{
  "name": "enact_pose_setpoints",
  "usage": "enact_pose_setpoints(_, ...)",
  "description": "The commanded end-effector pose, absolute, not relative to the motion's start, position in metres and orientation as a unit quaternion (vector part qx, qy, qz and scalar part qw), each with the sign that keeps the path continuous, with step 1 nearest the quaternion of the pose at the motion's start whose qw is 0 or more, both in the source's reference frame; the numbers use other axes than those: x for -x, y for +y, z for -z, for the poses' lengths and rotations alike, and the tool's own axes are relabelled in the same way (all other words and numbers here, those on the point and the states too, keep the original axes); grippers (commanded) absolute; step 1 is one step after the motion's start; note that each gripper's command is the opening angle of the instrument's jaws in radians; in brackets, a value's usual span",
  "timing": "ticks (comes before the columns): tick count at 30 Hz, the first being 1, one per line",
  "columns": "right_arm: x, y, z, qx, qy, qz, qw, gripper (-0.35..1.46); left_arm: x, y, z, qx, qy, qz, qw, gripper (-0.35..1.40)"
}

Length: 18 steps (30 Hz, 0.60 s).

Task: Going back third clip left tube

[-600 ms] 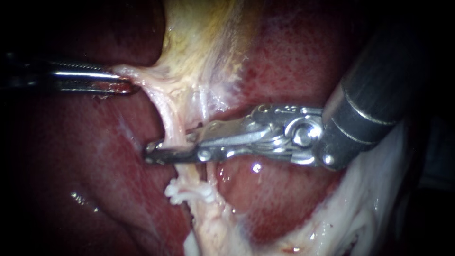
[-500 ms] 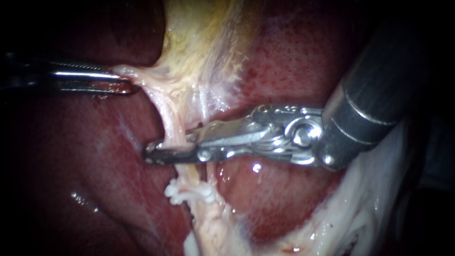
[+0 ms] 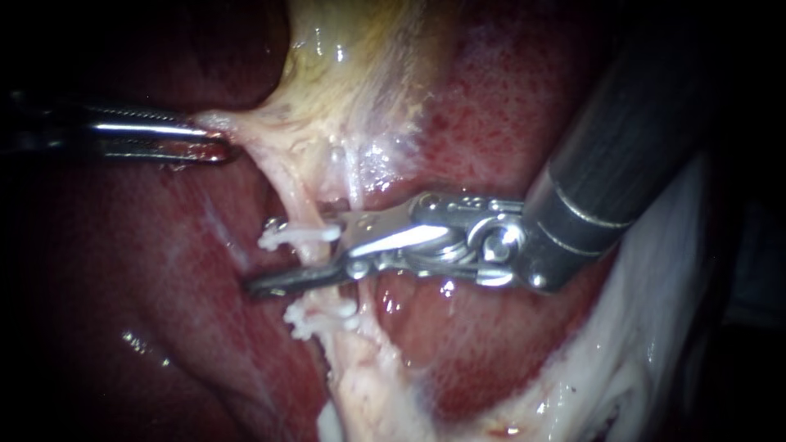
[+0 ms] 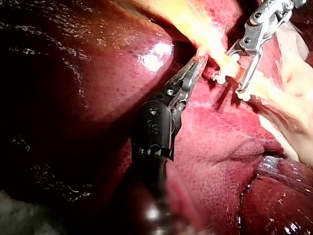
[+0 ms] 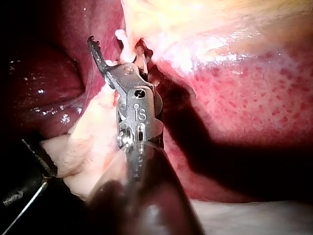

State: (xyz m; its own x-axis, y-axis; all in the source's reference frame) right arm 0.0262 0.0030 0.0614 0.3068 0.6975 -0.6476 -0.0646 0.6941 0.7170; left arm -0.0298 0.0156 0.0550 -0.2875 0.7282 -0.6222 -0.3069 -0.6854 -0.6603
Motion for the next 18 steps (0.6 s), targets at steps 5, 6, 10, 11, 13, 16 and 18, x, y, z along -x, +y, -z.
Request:
enact_pose_setpoints(5,-0.0245,0.0032,-0.0609,-0.291,0.536,-0.242,0.755,0.5,0.0298,0.0156,-0.055,0.494,-0.213,-0.774,0.335,-0.35)
enact_pose_setpoints(6,-0.0241,0.0032,-0.0608,-0.291,0.536,-0.242,0.755,0.49,0.0298,0.0156,-0.055,0.494,-0.213,-0.774,0.335,-0.35)
enact_pose_setpoints(10,-0.0233,0.0033,-0.061,-0.292,0.537,-0.242,0.754,0.49,0.0298,0.0155,-0.055,0.494,-0.213,-0.774,0.335,-0.35)
enact_pose_setpoints(11,-0.0231,0.0034,-0.0611,-0.291,0.537,-0.242,0.754,0.49,0.0298,0.0155,-0.055,0.494,-0.213,-0.774,0.335,-0.35)
enact_pose_setpoints(13,-0.023,0.0036,-0.0614,-0.292,0.538,-0.239,0.754,0.49,0.0298,0.0155,-0.0551,0.494,-0.213,-0.774,0.335,-0.35)
enact_pose_setpoints(16,-0.0231,0.0036,-0.0619,-0.31,0.532,-0.245,0.749,0.49,0.0298,0.0155,-0.0551,0.494,-0.213,-0.774,0.335,-0.35)
enact_pose_setpoints(18,-0.0232,0.0036,-0.062,-0.31,0.532,-0.244,0.749,0.49,0.0298,0.0155,-0.0551,0.494,-0.213,-0.774,0.335,-0.35)
